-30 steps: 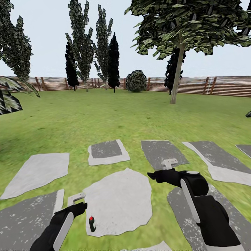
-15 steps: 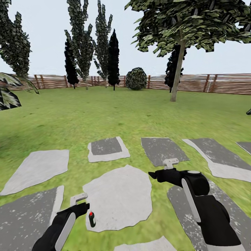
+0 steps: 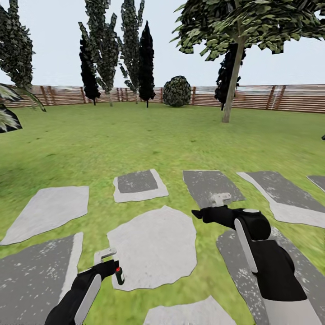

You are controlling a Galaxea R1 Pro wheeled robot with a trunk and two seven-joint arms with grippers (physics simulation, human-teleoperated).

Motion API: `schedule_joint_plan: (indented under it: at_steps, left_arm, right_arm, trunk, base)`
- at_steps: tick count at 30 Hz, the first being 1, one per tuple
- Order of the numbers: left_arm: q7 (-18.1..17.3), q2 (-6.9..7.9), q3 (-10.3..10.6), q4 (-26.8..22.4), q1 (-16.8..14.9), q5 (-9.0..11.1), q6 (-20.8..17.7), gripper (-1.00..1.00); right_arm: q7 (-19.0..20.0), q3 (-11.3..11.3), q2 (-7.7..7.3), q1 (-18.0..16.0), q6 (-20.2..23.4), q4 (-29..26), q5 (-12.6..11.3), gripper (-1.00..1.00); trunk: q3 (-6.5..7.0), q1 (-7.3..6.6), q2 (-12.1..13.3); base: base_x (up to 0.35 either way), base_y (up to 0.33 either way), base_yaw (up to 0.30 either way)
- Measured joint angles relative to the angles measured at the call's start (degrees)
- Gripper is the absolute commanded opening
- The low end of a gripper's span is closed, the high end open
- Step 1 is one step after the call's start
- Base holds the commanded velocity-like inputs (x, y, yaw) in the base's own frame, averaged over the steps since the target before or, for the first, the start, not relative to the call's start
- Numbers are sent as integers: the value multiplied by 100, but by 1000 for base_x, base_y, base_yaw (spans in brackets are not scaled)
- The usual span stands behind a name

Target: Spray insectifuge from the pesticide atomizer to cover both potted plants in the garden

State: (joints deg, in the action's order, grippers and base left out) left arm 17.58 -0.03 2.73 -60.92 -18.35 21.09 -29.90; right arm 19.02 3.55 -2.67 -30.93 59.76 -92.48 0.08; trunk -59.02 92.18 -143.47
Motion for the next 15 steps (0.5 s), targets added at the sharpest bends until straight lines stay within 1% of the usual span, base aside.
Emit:
schedule_joint_plan:
  at_steps: [5,7,10,15]
  left_arm:
    - [79,9,-2,-464,13,2,-151,100]
    - [116,22,-5,-670,24,4,-298,100]
    - [141,27,-9,-803,33,1,-442,100]
    - [150,71,-57,-813,10,1,-512,100]
  right_arm:
    - [0,0,-1,3,0,-1,0,100]
    - [0,0,2,3,0,-1,0,100]
    - [0,4,6,4,0,-2,-1,100]
    - [0,8,12,4,0,0,0,100]
  trunk:
    - [-111,13,-7]
    - [-155,18,-9]
    - [-222,26,-13]
    - [-333,39,-20]
  base:
    - [0,0,0]
    - [0,0,0]
    - [0,0,0]
    - [0,0,0]
